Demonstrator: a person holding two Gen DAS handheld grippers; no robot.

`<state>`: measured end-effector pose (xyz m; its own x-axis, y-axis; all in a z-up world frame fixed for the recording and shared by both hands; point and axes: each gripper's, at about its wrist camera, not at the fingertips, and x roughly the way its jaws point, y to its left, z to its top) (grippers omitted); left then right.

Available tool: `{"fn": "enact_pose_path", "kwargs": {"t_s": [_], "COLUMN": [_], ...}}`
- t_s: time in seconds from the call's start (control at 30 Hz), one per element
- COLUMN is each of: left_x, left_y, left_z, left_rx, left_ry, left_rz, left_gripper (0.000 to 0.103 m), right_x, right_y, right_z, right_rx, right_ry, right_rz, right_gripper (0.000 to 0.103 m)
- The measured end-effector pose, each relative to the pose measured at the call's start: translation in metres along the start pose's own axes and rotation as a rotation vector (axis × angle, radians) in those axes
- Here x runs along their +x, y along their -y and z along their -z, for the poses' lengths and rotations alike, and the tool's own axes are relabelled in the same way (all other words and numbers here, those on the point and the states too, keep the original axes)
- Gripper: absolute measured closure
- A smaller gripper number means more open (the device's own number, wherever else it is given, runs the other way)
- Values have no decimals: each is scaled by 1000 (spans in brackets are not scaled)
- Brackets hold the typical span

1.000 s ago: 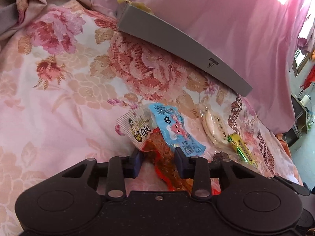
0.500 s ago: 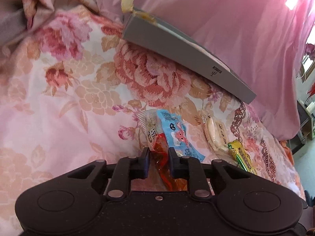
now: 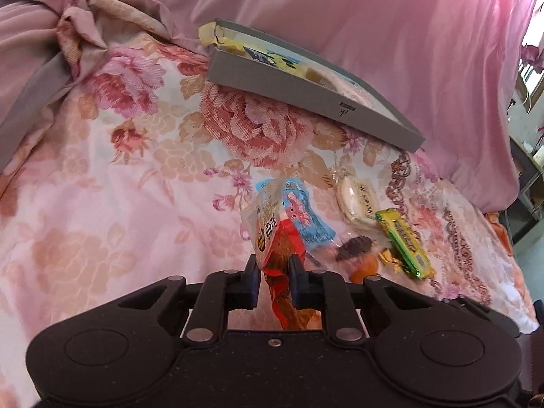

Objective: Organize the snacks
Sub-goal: 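Lift the red pack and cookie bag and carry them toward the grey tray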

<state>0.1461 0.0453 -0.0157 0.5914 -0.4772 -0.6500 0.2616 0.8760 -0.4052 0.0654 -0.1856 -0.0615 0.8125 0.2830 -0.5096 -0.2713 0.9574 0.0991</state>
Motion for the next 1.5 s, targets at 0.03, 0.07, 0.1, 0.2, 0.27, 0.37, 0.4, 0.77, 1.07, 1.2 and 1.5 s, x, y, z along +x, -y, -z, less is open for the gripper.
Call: {"fn": "enact_pose_path", "kwargs": {"t_s": [0.03,0.07,0.1,0.2,0.27,0.37,0.4,0.77,1.07,1.2,1.5], "left_x": [-4,-8,-12,-23,-27,-32,-33,-39,-51,-53,-44], "left_y": [1,2,2,5,5,5,5,20,30,38,62], "left_z": [2,4,7,15,18,20,19,10,-20,-50,-144], "left_rx": [-1,1,4,19,20,21,19,48,66,66,82], "left_ry": [0,1,8,28,40,54,58,116,171,211,354], "left_rz": [-3,-6,-7,-20,-21,-21,-20,-16,-30,-26,-2], "left_gripper": [85,85,85,85,85,86,86,87,87,87,87], "right_x": [-2,-4,-6,-9,-11,-13,-13,-20,-20,-19,0], "right_y": [-1,-3,-5,-10,-12,-15,-15,-16,-12,-8,18], "right_z": [1,2,3,5,5,5,5,-15,-25,-39,-104], "right_rx": [1,-1,-4,-6,-2,-5,-7,-10,-3,-5,-54], "right_ry": [0,-1,0,-1,-1,1,4,63,94,114,159], "right_rz": [-8,-17,-26,-42,-50,-57,-59,-50,-43,-42,-8], "right_gripper": [46,46,46,46,46,46,46,46,46,46,46]}}
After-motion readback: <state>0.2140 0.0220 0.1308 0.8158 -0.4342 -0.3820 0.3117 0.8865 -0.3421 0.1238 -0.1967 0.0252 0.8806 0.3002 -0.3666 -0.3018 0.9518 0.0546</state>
